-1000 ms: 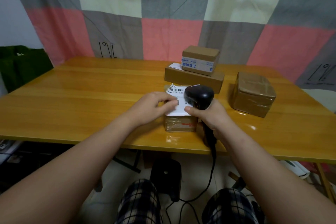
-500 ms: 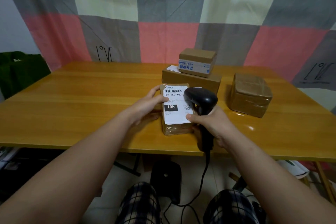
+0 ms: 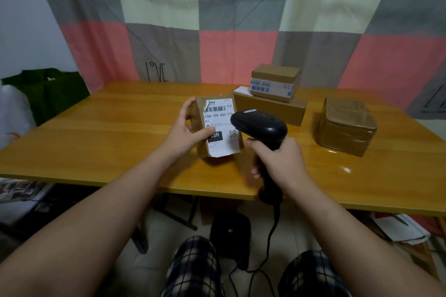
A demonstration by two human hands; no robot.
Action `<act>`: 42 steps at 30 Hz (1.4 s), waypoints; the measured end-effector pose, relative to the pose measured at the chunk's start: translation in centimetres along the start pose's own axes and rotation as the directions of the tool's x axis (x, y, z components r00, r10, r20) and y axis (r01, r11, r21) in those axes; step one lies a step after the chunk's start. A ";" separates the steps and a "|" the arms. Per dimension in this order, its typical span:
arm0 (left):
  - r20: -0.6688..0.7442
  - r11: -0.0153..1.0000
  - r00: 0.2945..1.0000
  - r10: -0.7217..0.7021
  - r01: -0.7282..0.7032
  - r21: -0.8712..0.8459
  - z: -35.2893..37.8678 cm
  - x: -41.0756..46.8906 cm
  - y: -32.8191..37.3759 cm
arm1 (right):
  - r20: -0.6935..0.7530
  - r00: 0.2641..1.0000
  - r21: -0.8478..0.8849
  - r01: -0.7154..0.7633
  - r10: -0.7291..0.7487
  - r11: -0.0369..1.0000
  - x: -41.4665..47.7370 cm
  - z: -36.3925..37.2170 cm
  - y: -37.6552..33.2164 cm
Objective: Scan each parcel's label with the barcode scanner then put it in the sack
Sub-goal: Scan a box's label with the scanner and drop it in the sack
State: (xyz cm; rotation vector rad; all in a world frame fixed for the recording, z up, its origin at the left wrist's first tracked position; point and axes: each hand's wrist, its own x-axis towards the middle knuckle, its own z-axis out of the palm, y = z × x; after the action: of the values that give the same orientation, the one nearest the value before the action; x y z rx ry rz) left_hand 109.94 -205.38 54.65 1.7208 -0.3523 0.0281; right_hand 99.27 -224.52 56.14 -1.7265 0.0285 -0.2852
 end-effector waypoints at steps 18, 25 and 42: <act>-0.420 0.983 0.889 0.184 -0.172 0.067 -4.8 -8.2 0.8 | 0.270 0.959 0.066 0.067 -0.082 0.996 -2.1 6.5 -0.5; -0.747 0.983 0.648 0.148 -0.014 0.183 -12.7 -25.2 -2.0 | 0.661 0.745 0.057 0.073 -0.093 0.996 -7.4 18.4 1.2; -0.859 0.310 0.502 0.098 0.805 0.506 -26.9 -33.0 -9.1 | 0.763 0.642 -0.127 0.030 0.078 0.991 -13.2 31.4 5.2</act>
State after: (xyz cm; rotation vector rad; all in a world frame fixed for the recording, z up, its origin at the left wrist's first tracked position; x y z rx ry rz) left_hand 85.58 -170.97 43.79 2.6151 1.0794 0.7300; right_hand 93.62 -192.73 44.20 -1.8517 -0.5748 0.5150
